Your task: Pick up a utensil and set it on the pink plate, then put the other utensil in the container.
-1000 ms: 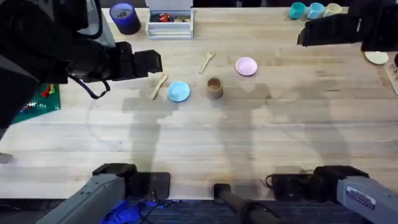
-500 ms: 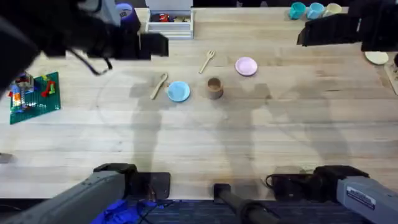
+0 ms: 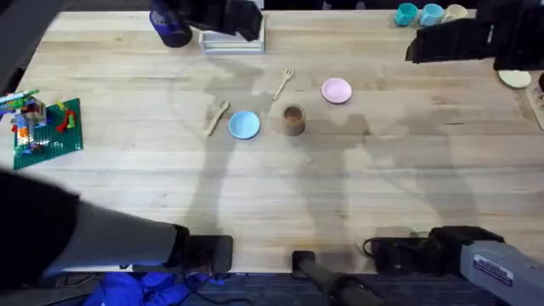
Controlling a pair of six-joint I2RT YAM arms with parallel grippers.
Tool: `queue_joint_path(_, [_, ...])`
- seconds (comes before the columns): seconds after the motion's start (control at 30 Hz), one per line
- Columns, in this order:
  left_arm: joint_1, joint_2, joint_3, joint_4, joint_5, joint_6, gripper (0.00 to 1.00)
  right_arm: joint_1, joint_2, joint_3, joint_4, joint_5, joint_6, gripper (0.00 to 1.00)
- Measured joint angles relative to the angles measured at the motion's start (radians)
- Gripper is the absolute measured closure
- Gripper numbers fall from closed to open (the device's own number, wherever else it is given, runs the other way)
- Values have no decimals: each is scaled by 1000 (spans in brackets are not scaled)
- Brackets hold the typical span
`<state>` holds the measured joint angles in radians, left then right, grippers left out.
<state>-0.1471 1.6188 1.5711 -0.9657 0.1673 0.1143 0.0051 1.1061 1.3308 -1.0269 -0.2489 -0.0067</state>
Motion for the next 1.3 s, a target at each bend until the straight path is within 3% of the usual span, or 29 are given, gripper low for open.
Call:
queue_joint_path(0.2, [-70, 141, 57, 10, -9, 6, 8, 0, 0, 0, -32, 0, 0, 5])
queue_joint_path(0.57, [-171, 284, 60, 168, -11, -11, 8, 0, 0, 0, -51, -3, 0, 5])
queue_joint_path(0.8, [-178, 340, 61, 203, -6, -39, 8, 0, 0, 0, -51, -3, 0, 5])
queue_joint_path(1.1, [-177, 370, 61, 232, 103, -45, 8, 0, 0, 0, -51, -3, 0, 4])
queue_joint_path(1.2, [-178, 370, 61, 236, 96, -48, 8, 0, 0, 0, -51, -3, 0, 5])
queue_joint_path(1.3, [-190, 370, 61, 219, 39, -64, 8, 0, 0, 0, -51, -3, 0, 4])
